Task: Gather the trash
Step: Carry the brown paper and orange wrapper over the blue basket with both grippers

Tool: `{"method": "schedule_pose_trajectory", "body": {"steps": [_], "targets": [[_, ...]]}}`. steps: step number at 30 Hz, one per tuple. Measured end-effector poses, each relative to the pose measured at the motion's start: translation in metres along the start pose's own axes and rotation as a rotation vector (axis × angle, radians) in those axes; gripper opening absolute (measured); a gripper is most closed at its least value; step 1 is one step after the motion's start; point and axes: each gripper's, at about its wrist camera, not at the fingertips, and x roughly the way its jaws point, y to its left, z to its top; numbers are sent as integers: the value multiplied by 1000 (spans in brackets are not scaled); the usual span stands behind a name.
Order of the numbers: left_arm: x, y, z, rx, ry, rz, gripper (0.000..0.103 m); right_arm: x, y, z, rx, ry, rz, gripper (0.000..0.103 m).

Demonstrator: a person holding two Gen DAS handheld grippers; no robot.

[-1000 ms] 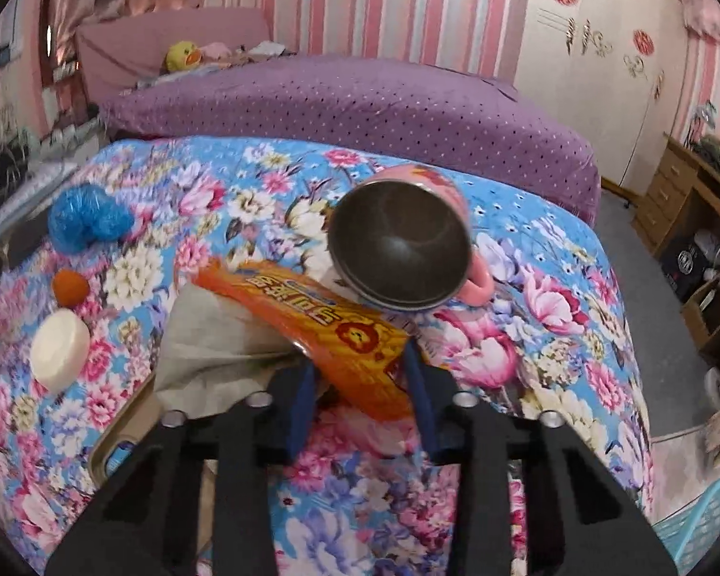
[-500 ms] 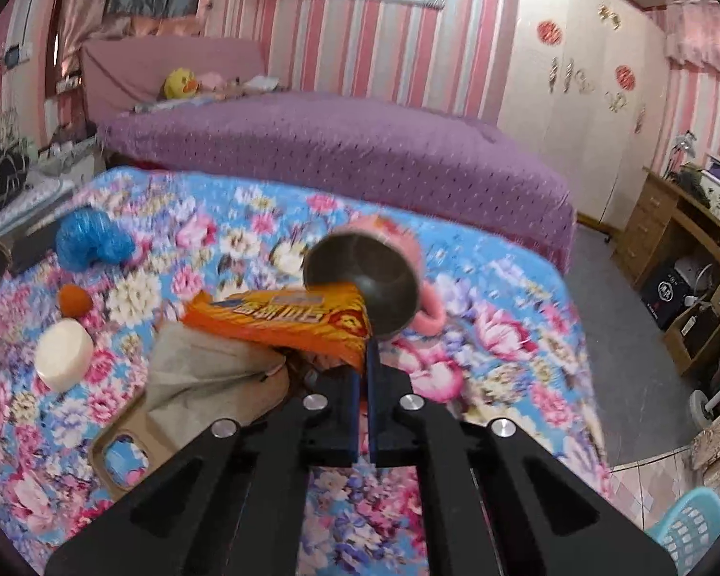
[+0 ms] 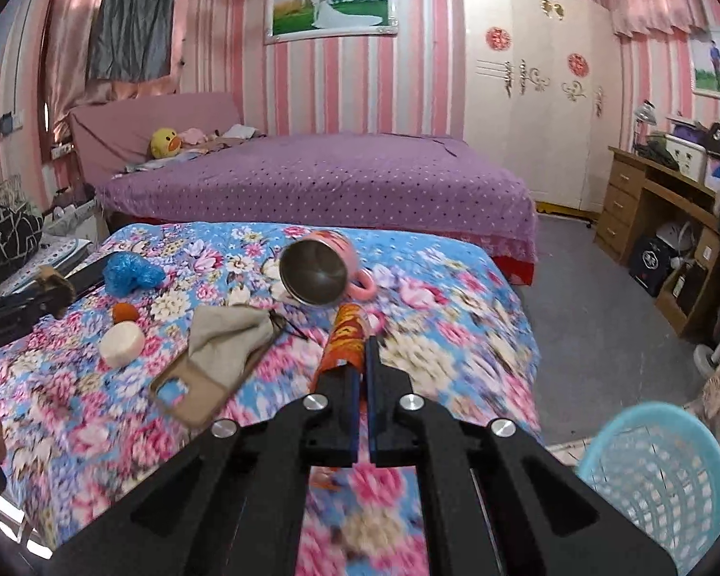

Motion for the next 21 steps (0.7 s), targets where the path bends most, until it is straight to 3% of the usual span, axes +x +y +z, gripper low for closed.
{"method": "schedule_pose_trajectory", "body": {"steps": [9, 21], "targets": [[-24, -47, -35, 0, 4, -27, 51, -44, -42, -25, 68, -28, -19, 2], [-8, -105, -46, 44, 26, -56, 51, -70, -116, -37, 142, -50, -96, 2]]}}
